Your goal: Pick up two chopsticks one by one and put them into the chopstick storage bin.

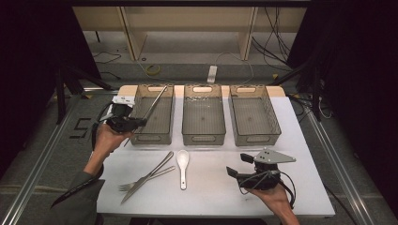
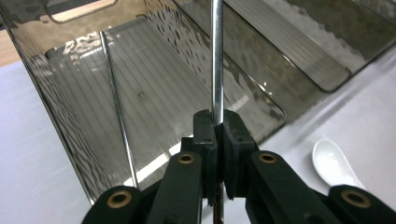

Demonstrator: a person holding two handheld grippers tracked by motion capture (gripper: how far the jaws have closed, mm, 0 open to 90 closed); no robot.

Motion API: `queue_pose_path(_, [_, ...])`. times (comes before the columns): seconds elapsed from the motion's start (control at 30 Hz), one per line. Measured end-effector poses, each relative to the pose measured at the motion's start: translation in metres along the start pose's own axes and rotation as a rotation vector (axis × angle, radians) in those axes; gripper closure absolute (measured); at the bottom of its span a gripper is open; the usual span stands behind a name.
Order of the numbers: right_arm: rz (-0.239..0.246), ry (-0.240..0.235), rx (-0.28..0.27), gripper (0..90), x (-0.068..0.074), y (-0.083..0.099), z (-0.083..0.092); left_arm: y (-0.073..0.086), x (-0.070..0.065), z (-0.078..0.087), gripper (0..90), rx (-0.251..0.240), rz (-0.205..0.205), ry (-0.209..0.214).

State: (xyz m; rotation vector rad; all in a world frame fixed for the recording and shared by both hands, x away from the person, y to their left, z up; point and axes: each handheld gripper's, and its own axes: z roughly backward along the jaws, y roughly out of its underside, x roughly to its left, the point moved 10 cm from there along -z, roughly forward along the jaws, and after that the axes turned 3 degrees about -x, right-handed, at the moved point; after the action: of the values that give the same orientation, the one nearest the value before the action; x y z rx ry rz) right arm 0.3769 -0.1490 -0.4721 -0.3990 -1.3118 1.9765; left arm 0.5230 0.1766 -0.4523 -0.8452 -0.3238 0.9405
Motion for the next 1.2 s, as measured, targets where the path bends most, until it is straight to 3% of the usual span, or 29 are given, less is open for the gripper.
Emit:
queue_pose_path(0.43, [0.003,-0.005,-0.001,26.7,0.005,0.004,0.005,-0.033,0.012,-0.021,85.2,-0.001,0.027,-0.031])
queue_pose_path(0.83, [0.009,-0.006,-0.011,26.1,0.007,0.005,0.007,-0.047,0.019,-0.04,85.2,0.004,0.046,-0.066])
queue_pose_path(1.2, [0.011,-0.008,-0.009,26.1,0.009,0.006,0.008,-0.047,0.025,-0.055,85.2,0.023,0.068,-0.091])
